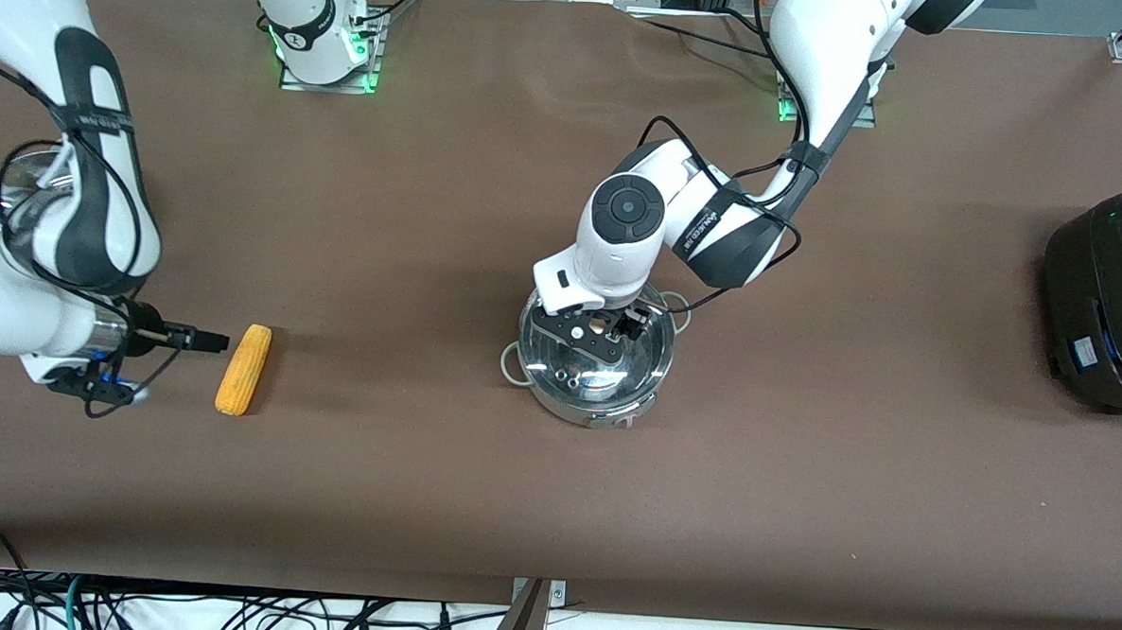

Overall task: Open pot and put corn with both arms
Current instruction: 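Lift the glass lid with the left gripper while the right gripper grasps the corn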

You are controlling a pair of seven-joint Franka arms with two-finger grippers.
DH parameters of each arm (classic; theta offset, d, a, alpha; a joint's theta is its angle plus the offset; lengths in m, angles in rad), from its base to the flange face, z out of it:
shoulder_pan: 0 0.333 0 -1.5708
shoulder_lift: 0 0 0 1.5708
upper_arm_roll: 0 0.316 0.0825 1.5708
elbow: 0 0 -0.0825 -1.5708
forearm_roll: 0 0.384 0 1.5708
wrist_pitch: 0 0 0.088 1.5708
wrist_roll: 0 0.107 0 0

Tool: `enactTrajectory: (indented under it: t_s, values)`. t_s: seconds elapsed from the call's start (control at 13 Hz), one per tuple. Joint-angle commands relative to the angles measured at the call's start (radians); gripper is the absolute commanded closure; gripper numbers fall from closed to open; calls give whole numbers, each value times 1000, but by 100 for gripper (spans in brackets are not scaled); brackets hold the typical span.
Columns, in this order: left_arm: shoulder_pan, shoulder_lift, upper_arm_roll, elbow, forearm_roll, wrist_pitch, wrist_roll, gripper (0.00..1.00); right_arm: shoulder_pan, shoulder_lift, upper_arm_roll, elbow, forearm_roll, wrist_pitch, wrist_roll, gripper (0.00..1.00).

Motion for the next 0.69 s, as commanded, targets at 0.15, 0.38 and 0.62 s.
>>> enactTrajectory:
  t_s: [0.15,0.38,0.62]
  values:
    - [2,-28,-1,1,23,2,-1,94,13,88,0,10,-25,156,-53,0]
    - [2,-101,-4,12,11,-74,-3,98,14,126,0,10,-28,243,-55,0]
    - [16,-177,3,21,21,-178,-1,98,28,154,0,-4,-26,306,-53,0]
